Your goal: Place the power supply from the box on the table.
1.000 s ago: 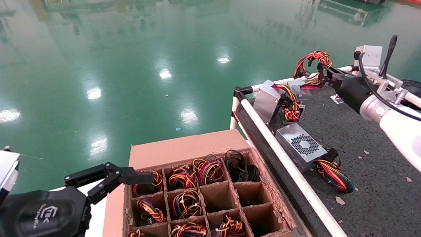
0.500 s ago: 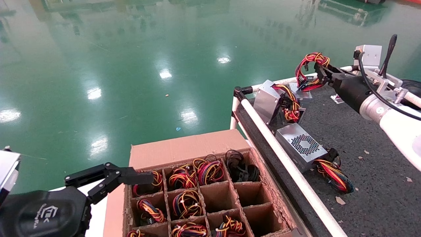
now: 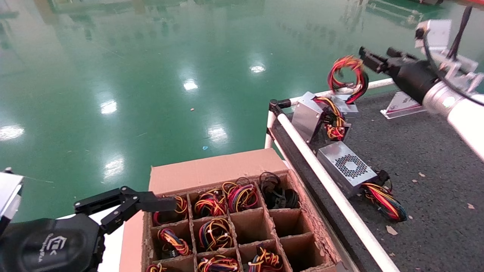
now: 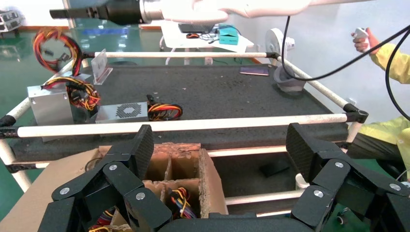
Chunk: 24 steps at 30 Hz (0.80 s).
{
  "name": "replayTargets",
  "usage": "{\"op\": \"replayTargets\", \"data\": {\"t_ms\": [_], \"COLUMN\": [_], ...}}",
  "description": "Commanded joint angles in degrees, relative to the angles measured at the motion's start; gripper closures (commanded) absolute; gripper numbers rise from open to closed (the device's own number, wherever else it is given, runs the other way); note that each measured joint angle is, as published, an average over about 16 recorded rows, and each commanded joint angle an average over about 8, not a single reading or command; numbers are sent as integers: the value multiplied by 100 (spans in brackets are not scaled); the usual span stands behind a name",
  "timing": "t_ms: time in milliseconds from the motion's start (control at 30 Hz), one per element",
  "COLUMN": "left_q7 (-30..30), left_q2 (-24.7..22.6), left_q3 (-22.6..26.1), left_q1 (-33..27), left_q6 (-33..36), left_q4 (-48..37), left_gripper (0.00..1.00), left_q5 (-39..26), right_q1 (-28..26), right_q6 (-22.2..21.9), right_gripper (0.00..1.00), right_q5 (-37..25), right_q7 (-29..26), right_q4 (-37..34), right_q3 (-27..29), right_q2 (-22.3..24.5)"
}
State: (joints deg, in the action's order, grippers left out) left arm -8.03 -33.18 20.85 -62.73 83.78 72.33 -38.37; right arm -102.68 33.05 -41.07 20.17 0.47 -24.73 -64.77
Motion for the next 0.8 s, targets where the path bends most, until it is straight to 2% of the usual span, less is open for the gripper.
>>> {"op": "replayTargets", "data": {"t_ms": [33, 800], "left_q7": [0, 1], "left_q2": [0, 1], "left_q3": [0, 0], "left_q1": [0, 1], "left_q6": [0, -1], "left_q4": [0, -1], "left_gripper": [0, 0], "left_q5": [0, 1], "right_q1": [-83, -33], "right_q6": [9, 24], "right_gripper": [0, 0], "right_q5": [-61, -32], "right_q7": [-9, -22], "right_q4": [15, 6], "right_q3": [-44, -20], "right_q2": [12, 10]}}
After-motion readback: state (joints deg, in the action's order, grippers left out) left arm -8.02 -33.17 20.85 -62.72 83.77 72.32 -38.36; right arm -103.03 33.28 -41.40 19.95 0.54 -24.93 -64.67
